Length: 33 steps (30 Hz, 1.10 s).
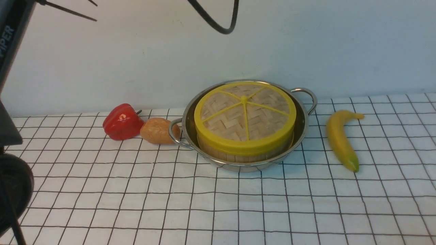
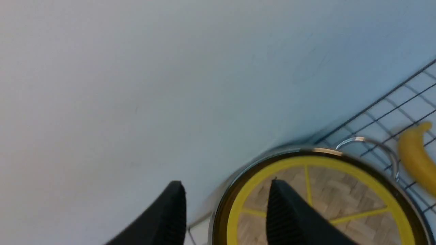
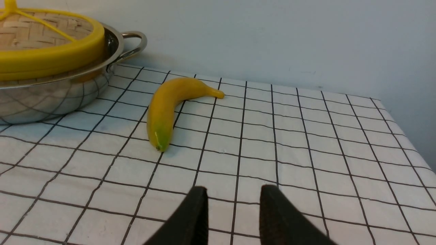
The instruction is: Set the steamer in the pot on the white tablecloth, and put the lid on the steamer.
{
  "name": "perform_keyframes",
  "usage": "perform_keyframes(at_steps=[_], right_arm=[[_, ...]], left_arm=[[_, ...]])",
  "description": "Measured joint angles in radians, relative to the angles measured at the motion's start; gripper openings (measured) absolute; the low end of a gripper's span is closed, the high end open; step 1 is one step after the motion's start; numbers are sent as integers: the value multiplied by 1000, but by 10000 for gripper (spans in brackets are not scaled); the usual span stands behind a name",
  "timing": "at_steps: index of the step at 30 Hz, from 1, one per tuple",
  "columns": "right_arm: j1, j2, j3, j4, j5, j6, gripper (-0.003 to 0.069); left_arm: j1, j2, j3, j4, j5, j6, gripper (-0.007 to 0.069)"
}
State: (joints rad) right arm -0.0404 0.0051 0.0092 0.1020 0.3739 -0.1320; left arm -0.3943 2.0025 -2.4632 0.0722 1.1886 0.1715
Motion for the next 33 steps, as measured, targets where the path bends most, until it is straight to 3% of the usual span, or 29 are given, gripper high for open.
perform_keyframes(at_steps=[5, 8, 9, 10, 11, 12, 13, 17, 18, 21, 25, 28, 33], right_arm=[[0, 0, 0, 0, 0, 0, 240], [0, 0, 0, 0, 0, 0, 240], [0, 0, 0, 0, 0, 0, 240], [0, 0, 0, 0, 0, 0, 240], [0, 0, 0, 0, 0, 0, 240], [0, 0, 0, 0, 0, 0, 240], [0, 0, 0, 0, 0, 0, 240], [0, 0, 0, 0, 0, 0, 240], [0, 0, 0, 0, 0, 0, 240], [0, 0, 0, 0, 0, 0, 240], [0, 0, 0, 0, 0, 0, 240], [0, 0, 0, 0, 0, 0, 240], [0, 0, 0, 0, 0, 0, 240]], left_arm=[[38, -208, 306, 42, -46, -79, 221], [96, -468, 718, 19, -278, -86, 192], [101, -483, 718, 19, -278, -86, 191], [150, -601, 943, -10, -418, -86, 189], [157, -630, 968, -14, -434, -88, 189], [213, -726, 1173, -40, -562, -90, 188], [220, -753, 1225, -47, -593, -90, 188], [382, -1093, 1790, -104, -912, -90, 189], [388, -1093, 1790, -104, -912, -90, 189], [467, -1396, 2086, -108, -1076, -90, 191], [498, -1629, 2244, -112, -1076, -100, 199], [499, -1793, 2292, -114, -950, -108, 201], [499, -1864, 2299, -101, -812, -108, 209]])
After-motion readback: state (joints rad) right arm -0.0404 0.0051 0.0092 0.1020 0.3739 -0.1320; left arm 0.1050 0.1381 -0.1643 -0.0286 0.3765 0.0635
